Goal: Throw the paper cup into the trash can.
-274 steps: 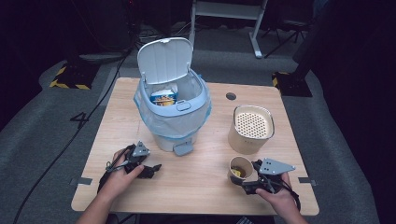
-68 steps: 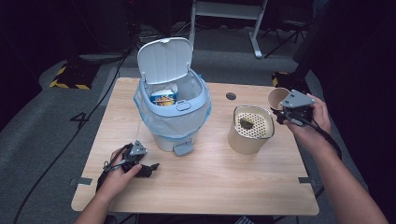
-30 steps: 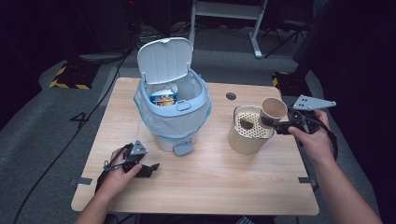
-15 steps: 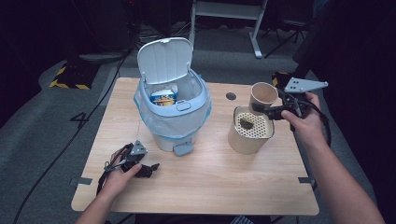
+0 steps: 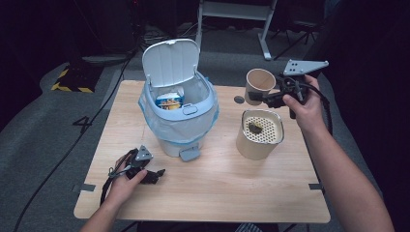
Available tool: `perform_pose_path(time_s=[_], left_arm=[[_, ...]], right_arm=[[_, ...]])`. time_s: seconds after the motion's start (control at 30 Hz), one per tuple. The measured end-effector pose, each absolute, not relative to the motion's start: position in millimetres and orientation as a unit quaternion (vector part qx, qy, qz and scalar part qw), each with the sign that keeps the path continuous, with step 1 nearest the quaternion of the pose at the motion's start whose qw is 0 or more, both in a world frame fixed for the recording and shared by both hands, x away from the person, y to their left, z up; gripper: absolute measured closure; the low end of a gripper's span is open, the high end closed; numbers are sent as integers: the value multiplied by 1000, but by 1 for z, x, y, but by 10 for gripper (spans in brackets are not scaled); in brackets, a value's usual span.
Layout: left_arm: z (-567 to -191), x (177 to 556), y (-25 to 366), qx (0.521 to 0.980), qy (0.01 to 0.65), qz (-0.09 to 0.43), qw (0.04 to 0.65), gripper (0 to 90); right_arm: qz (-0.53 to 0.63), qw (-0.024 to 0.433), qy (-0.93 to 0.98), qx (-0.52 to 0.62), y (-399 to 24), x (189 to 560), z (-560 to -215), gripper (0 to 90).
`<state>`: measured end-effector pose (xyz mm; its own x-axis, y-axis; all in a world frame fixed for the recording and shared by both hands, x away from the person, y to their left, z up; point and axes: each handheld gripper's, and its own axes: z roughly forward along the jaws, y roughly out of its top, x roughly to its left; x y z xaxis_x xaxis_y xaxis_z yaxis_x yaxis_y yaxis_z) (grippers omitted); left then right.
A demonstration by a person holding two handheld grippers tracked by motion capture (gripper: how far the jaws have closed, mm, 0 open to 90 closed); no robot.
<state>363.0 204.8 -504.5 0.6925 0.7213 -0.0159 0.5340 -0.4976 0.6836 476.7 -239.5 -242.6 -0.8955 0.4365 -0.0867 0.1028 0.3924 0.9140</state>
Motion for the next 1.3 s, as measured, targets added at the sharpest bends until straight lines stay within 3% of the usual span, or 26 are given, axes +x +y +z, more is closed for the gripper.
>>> perform_pose_path(time_s=[0.67, 1.3], left_arm=[[-505, 365, 202, 855, 369, 135, 340, 103], [-505, 366, 202, 855, 368, 135, 339, 94]], right_arm=[[541, 136, 818, 141, -158, 493, -229, 282], [544, 100, 820, 148, -84, 517, -248, 280]])
